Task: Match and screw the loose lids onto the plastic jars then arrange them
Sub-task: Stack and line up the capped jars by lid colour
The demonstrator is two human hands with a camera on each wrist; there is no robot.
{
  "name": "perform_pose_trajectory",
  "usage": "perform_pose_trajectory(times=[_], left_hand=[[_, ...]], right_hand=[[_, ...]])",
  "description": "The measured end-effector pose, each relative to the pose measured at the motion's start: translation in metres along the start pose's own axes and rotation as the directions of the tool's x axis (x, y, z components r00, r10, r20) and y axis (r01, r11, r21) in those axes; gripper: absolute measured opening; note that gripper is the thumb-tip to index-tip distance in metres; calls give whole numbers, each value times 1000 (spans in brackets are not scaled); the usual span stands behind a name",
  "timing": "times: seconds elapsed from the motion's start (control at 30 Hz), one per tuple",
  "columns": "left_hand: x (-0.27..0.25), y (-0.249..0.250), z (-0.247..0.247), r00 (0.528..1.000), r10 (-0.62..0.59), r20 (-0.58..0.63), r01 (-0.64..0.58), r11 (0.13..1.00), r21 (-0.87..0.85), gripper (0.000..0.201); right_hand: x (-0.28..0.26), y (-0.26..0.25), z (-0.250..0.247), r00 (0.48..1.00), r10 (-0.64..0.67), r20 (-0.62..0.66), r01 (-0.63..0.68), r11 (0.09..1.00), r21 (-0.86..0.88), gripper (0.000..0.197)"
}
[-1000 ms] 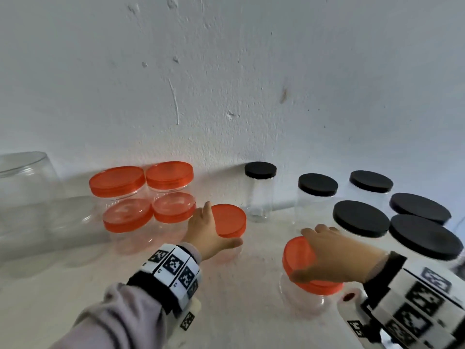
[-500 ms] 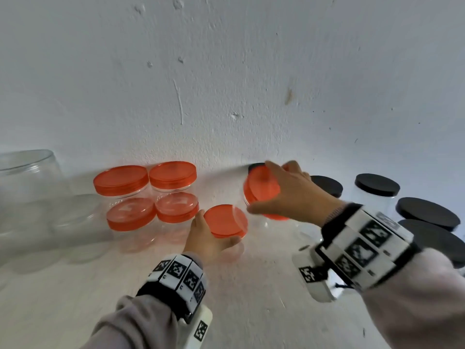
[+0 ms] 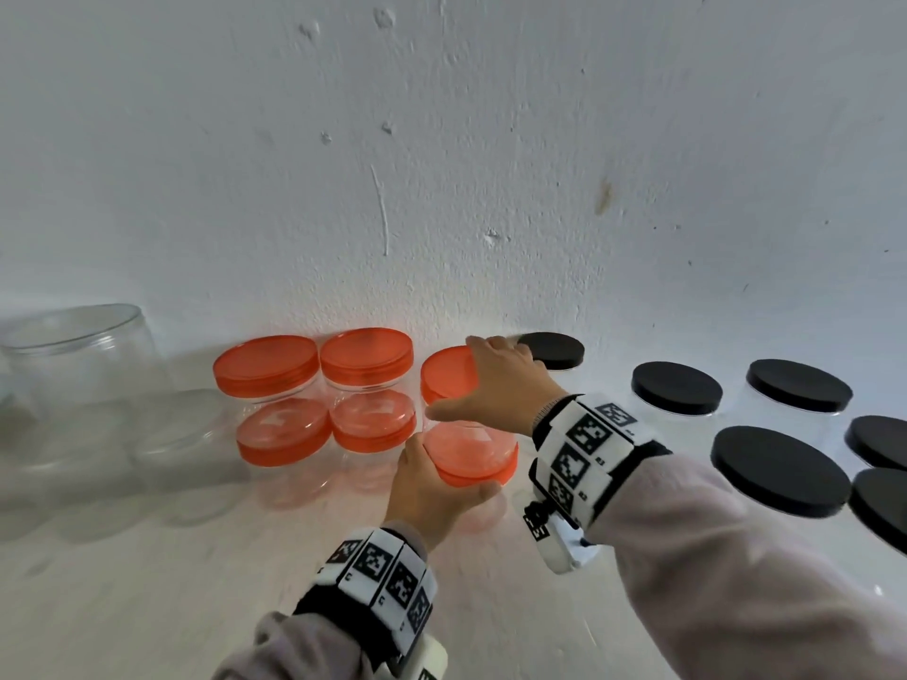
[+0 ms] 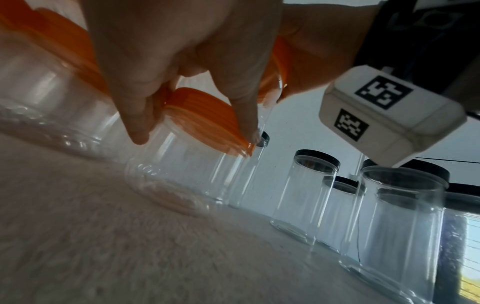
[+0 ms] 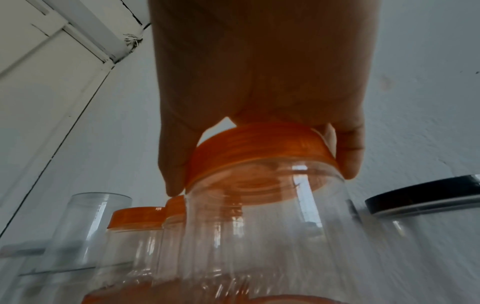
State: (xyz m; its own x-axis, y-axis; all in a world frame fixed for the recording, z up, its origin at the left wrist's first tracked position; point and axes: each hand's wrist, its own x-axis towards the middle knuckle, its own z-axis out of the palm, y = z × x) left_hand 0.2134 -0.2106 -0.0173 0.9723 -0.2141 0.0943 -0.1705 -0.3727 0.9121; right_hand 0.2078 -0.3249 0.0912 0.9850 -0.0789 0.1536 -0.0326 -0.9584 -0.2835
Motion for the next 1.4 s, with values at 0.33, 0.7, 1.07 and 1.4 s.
perform_pose_trajectory(times=[0.33, 0.7, 1.07, 1.4], left_hand=[[13, 10, 9, 996, -20, -89, 32, 990, 136, 108], [41, 27, 33, 950, -254, -184, 286, 941, 179, 99], [56, 27, 36, 945, -274, -180, 298, 947, 122, 91], [52, 24, 39, 944, -273, -186, 300, 944, 137, 82]], right_hand=[[7, 37, -7, 923, 197, -330, 20, 833, 553, 74], [20, 98, 43, 847, 521, -101, -329, 665, 670, 95], [37, 106, 57, 854, 520, -19, -362, 620, 696, 84], [39, 99, 61, 858, 513, -31, -352, 631, 692, 82]])
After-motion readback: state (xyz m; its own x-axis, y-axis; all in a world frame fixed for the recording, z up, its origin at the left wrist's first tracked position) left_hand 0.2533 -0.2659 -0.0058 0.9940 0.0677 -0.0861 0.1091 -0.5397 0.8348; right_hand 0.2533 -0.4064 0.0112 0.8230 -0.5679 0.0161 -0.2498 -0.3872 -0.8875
